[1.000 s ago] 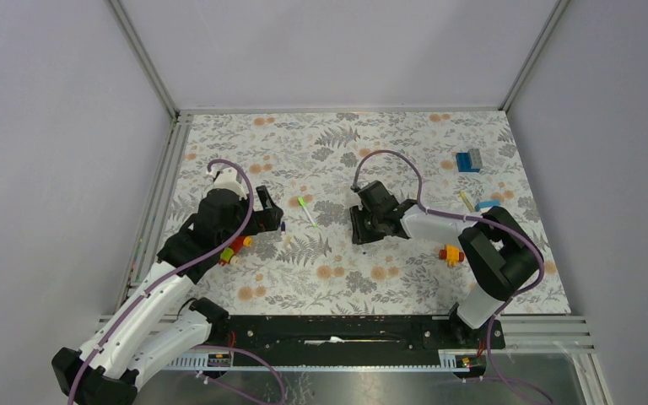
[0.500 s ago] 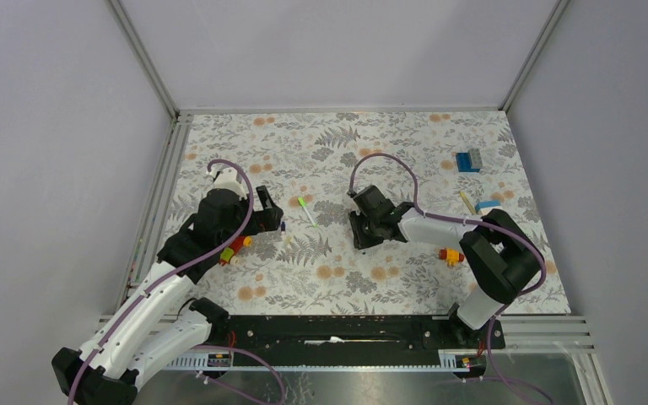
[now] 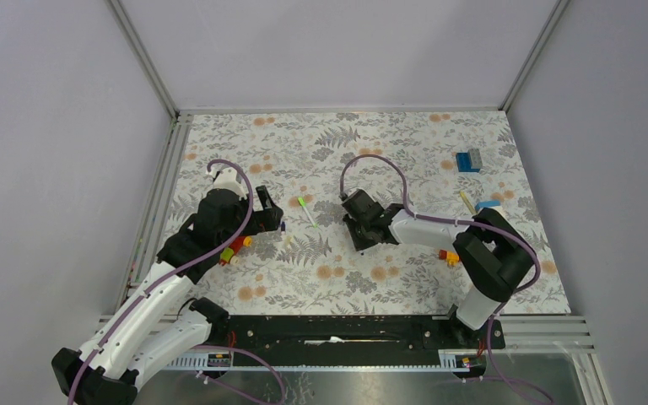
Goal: Insert the pens into the pen caps
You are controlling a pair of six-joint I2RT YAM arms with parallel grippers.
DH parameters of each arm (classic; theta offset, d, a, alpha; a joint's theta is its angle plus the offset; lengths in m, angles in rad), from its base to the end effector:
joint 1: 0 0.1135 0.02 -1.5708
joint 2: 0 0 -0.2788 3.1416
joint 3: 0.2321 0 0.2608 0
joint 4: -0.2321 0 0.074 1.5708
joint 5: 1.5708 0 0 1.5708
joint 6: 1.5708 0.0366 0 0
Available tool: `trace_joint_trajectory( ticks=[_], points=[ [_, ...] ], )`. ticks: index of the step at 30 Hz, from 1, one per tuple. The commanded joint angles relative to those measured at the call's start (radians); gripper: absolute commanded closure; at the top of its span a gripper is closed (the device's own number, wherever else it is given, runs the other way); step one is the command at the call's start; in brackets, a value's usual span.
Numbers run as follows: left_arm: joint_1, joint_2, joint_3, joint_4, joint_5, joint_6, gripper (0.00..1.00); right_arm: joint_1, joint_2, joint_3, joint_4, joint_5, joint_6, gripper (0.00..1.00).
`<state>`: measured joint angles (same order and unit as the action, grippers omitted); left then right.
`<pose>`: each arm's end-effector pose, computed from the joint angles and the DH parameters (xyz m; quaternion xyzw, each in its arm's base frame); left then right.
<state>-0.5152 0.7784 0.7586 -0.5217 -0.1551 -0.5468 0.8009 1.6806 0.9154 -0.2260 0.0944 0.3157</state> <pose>0.1514 -0.0793 0.3074 -0.0518 0.8671 -0.1904 0.4573 0.2361 0.2386 0.1657 -0.2169 0.9324 0.1129 0.2661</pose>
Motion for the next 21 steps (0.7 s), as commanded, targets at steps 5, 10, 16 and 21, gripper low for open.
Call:
trace_joint_trajectory(
  ticks=[5,10,16,21],
  points=[
    [-0.003,-0.016,0.0,0.038,-0.003,0.002,0.01,0.042,0.11,0.003,-0.102,0.097,-0.012,0.82],
    [-0.003,-0.016,0.0,0.037,-0.003,0.002,0.01,0.049,0.122,0.01,-0.101,0.108,-0.014,1.0],
    [-0.003,-0.017,0.002,0.038,0.002,0.0,0.01,0.049,0.066,0.008,-0.048,0.06,-0.02,1.0],
    [-0.003,-0.024,0.008,0.045,0.026,-0.016,0.01,0.05,0.013,0.017,0.011,-0.005,-0.013,1.0]
  ],
)
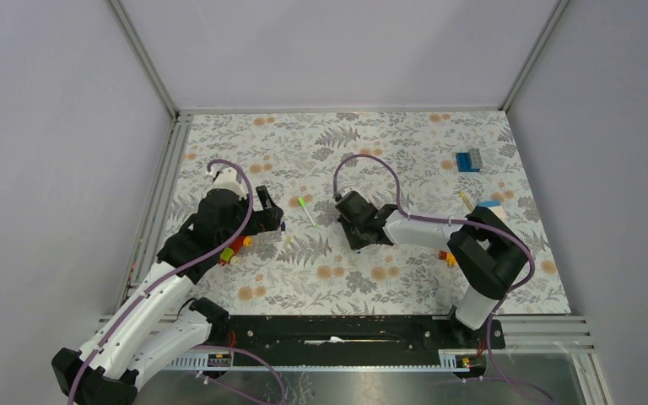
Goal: Insert the pens into the pen caps
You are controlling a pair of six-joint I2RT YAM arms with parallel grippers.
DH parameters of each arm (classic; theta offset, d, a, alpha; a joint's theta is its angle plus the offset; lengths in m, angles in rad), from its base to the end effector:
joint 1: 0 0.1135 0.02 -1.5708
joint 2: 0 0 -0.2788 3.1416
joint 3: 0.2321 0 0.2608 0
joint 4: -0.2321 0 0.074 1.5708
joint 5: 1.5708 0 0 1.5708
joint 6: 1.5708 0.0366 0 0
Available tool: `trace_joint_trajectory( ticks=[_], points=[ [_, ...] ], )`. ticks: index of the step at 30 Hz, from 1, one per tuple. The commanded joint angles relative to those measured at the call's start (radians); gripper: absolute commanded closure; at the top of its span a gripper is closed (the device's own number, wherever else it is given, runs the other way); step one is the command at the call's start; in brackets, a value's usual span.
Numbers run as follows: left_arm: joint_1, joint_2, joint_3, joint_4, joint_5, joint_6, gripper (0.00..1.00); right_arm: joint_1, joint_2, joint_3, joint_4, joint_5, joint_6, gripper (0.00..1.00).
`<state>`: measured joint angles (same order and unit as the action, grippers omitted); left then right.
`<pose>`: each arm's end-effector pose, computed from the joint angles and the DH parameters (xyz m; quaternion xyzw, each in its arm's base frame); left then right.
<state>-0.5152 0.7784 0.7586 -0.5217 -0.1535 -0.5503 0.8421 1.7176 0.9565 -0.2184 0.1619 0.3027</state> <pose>0.1514 -0.0793 0.3074 -0.0530 0.8671 -0.1918 0.4567 0.2357 0.2552 0.1663 -0.2313 0.9253 0.0923 0.2860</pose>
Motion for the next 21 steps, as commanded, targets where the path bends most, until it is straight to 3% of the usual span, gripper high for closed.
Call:
trace_joint_trajectory(
  ticks=[1,12,21],
  points=[
    [-0.003,-0.029,0.008,0.049,0.031,-0.018,0.01,0.008,-0.035,-0.025,0.018,-0.084,0.003,1.0],
    [-0.002,-0.041,0.001,0.114,0.119,-0.078,0.01,0.008,-0.183,-0.063,0.207,-0.209,0.034,1.0],
    [-0.002,-0.027,-0.014,0.238,0.269,-0.168,0.02,0.008,-0.339,-0.137,0.42,-0.283,0.055,1.0]
  ],
)
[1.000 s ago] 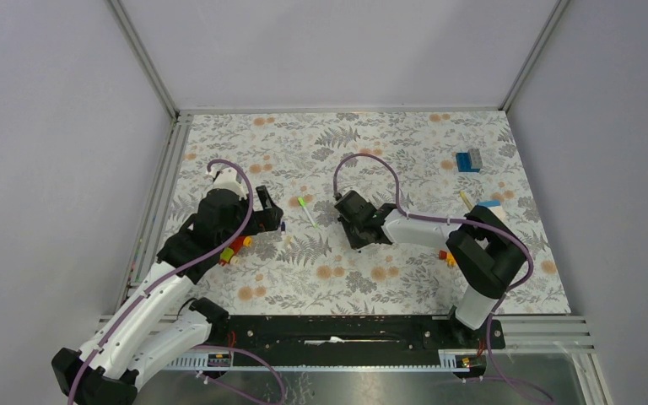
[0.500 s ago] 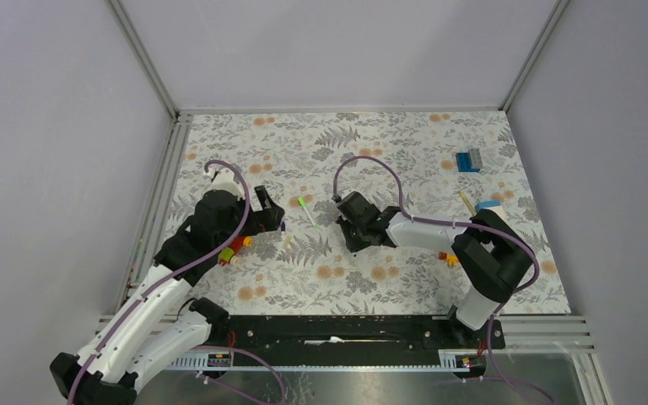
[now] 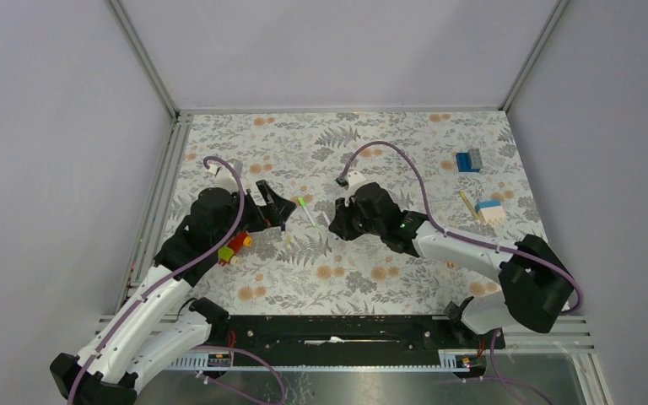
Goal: Insert the pens into the pen caps
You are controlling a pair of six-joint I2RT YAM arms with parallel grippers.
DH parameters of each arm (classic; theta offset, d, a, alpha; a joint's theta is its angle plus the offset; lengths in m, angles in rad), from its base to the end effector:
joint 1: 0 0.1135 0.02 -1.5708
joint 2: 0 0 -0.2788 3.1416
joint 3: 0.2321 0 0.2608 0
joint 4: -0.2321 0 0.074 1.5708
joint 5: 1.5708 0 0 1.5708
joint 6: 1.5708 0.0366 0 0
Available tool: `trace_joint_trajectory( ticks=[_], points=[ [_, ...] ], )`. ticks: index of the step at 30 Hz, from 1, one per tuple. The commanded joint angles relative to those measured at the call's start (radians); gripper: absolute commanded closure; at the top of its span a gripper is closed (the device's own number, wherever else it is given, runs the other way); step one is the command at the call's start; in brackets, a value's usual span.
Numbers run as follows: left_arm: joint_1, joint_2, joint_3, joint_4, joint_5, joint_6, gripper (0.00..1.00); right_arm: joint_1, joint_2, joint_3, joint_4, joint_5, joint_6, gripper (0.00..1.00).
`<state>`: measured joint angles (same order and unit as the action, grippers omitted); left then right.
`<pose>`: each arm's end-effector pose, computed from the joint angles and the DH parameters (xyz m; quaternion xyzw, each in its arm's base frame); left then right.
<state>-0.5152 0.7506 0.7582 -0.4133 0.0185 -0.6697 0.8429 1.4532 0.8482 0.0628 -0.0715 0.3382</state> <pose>0.1485 -0.0849 0.3219 -0.0594 0.8329 -0.3136 0.4521 0.2142 0.2442 0.2383 -0.2343 0.8381 0.2996 0.3910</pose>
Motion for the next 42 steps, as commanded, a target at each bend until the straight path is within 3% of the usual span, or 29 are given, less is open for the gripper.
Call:
trace_joint_trajectory(
  ticks=[1,16,28,33,39,42],
  points=[
    [-0.002,0.005,-0.015,0.144,0.12,-0.05,0.03,0.007,-0.089,-0.037,0.163,-0.057,0.022,1.0],
    [-0.003,0.072,-0.048,0.326,0.334,-0.072,0.22,0.007,-0.209,-0.107,0.418,-0.195,0.046,1.0],
    [-0.003,0.115,-0.088,0.453,0.382,-0.142,0.38,0.007,-0.224,-0.103,0.458,-0.263,0.048,1.0],
    [-0.003,0.127,-0.1,0.478,0.383,-0.155,0.51,0.007,-0.232,-0.105,0.464,-0.279,0.044,1.0],
    [-0.003,0.136,-0.112,0.507,0.392,-0.175,0.55,0.007,-0.225,-0.102,0.462,-0.305,0.037,1.0],
    [-0.003,0.14,-0.112,0.517,0.396,-0.178,0.66,0.007,-0.22,-0.098,0.463,-0.313,0.039,1.0]
  ],
)
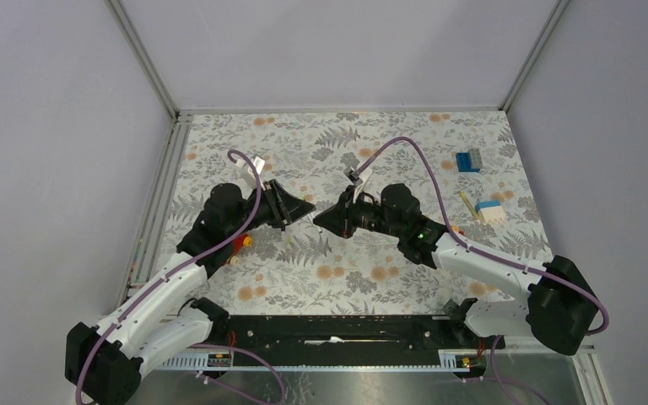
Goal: Insert the pens into the pen caps
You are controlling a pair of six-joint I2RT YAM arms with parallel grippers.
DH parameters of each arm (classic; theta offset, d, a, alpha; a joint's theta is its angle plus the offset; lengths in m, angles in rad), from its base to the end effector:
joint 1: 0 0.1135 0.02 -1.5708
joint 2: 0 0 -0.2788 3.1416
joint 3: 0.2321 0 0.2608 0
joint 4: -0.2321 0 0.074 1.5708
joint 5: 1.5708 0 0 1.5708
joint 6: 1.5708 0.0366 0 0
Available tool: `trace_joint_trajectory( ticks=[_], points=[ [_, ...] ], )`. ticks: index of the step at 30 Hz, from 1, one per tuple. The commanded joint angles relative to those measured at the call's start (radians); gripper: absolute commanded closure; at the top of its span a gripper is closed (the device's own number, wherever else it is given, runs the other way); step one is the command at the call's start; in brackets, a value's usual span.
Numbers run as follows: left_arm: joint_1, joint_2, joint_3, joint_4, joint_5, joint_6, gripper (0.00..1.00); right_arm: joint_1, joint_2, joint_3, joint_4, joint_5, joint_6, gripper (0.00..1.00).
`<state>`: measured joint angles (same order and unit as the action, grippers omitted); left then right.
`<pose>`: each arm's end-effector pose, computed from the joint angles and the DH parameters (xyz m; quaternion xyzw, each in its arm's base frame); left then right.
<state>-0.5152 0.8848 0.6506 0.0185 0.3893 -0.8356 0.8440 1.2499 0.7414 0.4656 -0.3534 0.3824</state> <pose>0.1755 -0.1153 0.3056 -0.0022 0.7740 -0.5021 0.3858 0.1840 0.2260 0.3023 -0.2810 0.6642 0.4957 0.4839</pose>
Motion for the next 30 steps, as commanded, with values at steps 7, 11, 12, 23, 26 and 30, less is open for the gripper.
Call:
trace_joint_trajectory(
  ticks=[7,11,12,23,26,30],
  points=[
    [-0.003,0.006,-0.006,0.086,0.018,-0.012,0.99,0.006,-0.021,0.018,0.045,-0.031,-0.018,1.0],
    [-0.003,0.004,-0.006,0.086,0.017,-0.014,1.0,0.006,-0.027,0.022,0.026,-0.013,-0.024,0.51],
    [-0.003,0.003,-0.007,0.086,0.014,-0.016,1.0,0.006,-0.028,0.024,0.021,-0.011,-0.024,0.33],
    [-0.003,-0.014,-0.013,0.085,-0.009,-0.039,1.0,0.006,-0.007,0.033,0.021,-0.03,-0.026,0.26],
    [-0.003,-0.019,-0.017,0.084,-0.016,-0.046,1.0,0.006,0.011,0.047,0.021,-0.041,-0.026,0.33],
    [-0.003,-0.022,-0.02,0.085,-0.023,-0.054,1.0,0.006,0.028,0.057,0.023,-0.048,-0.025,0.44]
  ],
)
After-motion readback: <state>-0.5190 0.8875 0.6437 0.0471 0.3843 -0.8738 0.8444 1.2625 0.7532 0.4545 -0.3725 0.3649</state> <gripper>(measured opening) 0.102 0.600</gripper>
